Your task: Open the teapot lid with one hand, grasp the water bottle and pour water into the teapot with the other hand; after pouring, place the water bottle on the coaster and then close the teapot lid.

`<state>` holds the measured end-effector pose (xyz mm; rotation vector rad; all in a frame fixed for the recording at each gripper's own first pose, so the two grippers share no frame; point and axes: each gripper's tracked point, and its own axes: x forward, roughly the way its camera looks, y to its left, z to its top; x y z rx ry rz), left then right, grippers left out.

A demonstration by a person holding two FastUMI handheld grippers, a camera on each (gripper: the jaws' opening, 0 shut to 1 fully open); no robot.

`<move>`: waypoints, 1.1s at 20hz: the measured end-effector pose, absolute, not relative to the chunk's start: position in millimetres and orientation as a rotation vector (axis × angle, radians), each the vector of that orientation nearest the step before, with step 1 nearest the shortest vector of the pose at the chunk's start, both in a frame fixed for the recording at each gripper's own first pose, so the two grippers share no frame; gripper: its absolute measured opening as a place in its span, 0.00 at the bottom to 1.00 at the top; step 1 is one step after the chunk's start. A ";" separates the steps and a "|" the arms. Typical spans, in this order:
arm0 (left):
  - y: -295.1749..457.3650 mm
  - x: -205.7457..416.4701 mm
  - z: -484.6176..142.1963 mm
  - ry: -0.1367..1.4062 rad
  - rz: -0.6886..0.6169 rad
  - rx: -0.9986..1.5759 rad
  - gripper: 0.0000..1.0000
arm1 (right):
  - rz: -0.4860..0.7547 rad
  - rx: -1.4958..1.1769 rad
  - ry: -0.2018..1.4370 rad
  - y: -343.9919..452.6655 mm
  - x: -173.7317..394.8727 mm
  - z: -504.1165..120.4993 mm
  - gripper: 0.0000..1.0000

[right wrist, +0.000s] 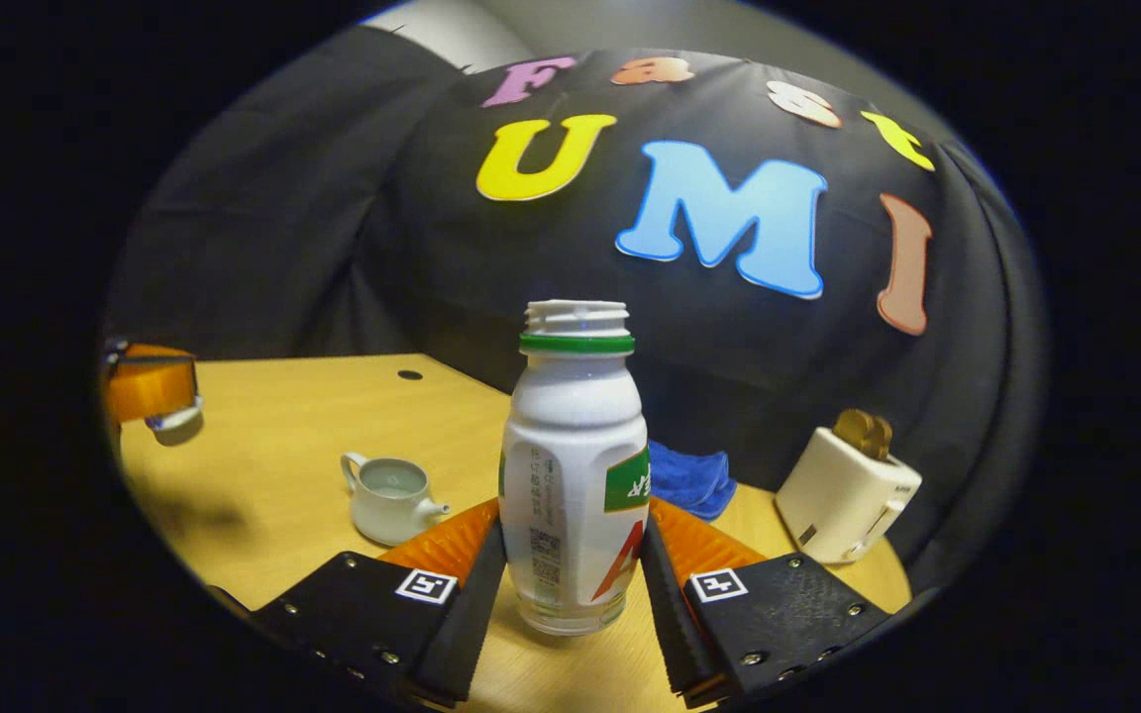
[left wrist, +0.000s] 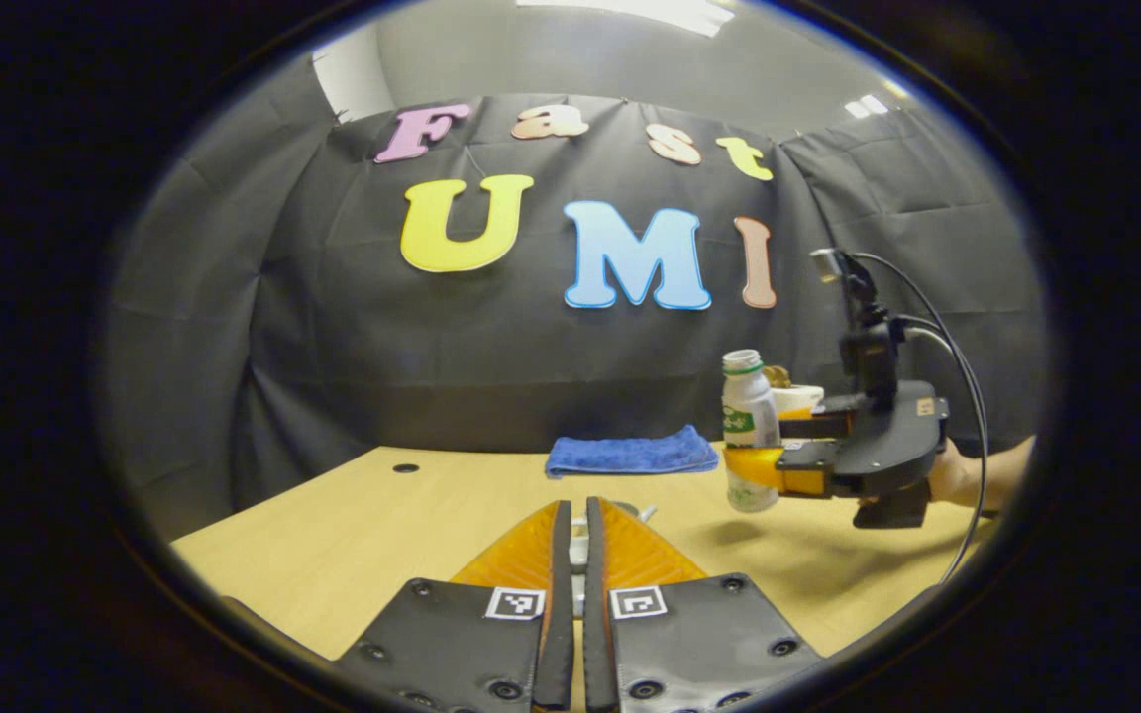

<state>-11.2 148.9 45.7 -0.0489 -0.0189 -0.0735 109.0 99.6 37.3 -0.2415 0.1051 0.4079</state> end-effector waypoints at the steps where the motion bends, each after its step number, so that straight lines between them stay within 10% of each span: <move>1: 146.8 -2.2 50.4 -0.027 -0.079 -0.056 0.11 | 0.392 -0.195 0.099 88.1 104.4 36.7 0.71; 22: 106.6 160.9 -12.5 0.167 -0.086 -0.058 0.10 | 0.198 -0.049 -0.006 -24.8 86.8 48.6 0.70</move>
